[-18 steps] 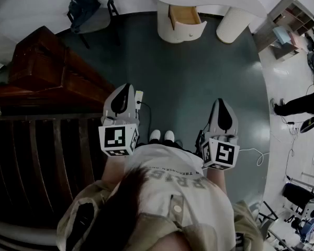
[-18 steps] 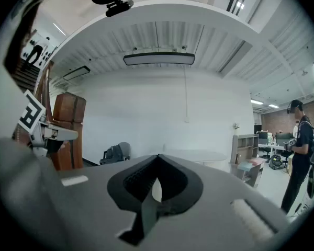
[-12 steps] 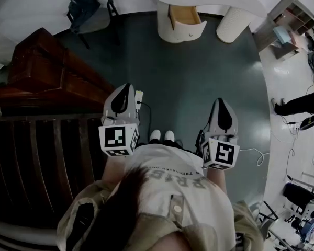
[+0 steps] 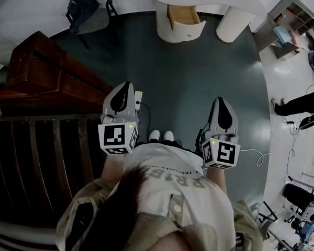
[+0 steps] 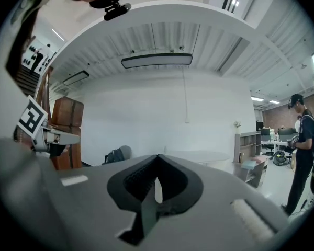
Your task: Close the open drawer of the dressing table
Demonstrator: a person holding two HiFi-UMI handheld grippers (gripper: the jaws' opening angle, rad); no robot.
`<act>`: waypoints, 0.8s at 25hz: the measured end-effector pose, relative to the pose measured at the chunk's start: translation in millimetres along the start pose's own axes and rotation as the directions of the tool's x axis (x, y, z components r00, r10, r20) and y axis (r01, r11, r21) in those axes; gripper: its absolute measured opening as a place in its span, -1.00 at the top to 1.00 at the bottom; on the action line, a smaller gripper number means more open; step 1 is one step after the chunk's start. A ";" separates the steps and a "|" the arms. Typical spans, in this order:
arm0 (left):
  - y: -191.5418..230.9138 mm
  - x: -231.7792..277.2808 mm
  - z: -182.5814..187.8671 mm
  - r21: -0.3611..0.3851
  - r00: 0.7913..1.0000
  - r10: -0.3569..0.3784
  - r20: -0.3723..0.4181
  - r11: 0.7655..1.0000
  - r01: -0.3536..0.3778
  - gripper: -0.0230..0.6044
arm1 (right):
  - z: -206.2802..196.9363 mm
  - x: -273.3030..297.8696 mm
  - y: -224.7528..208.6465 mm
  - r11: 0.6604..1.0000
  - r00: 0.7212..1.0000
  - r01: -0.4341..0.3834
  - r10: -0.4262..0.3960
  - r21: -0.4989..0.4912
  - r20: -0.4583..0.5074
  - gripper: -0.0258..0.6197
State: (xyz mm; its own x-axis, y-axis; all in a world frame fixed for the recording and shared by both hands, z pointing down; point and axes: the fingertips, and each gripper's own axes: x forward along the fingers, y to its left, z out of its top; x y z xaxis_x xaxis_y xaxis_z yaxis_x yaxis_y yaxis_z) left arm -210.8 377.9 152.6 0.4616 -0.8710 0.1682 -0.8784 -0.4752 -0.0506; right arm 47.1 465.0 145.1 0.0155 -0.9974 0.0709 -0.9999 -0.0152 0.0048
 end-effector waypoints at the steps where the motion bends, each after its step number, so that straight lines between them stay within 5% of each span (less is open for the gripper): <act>1: -1.9 1.7 2.3 0.003 1.000 -0.002 0.004 1.000 0.002 0.91 | 1.7 0.0 -3.3 1.000 1.000 -0.001 0.001 0.014 0.013 0.91; 4: -7.6 7.1 10.3 0.008 0.999 -0.015 0.032 1.000 0.015 0.91 | 6.4 0.4 -13.0 0.998 0.999 -0.008 0.005 0.057 0.048 0.90; 6: -12.2 9.9 15.1 0.005 0.998 -0.031 0.059 1.000 0.031 0.91 | 8.4 1.7 -17.0 0.997 0.998 -0.027 0.023 0.070 0.064 0.70; 8: -21.4 14.0 17.6 0.007 0.996 -0.058 0.060 0.998 0.058 0.52 | 9.5 2.6 -22.9 0.996 0.996 -0.047 0.041 0.073 0.073 0.49; 12: -38.8 23.9 19.5 0.006 0.996 -0.080 0.041 0.997 0.080 0.21 | 12.6 7.6 -36.7 0.993 0.994 -0.077 0.070 0.086 0.082 0.13; 20: -40.4 41.3 12.3 -0.040 0.997 -0.055 0.057 0.998 0.057 0.13 | -1.9 26.1 -49.7 0.992 0.992 -0.118 0.115 0.045 0.057 0.05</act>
State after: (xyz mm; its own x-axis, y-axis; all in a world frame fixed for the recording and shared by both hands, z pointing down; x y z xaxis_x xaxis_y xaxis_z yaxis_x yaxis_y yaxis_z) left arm -154.8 359.6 149.5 0.5154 -0.8493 0.1145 -0.8548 -0.5189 -0.0017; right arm 97.2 439.8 148.7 -0.0999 -0.9949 0.0138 -0.9939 0.0991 -0.0482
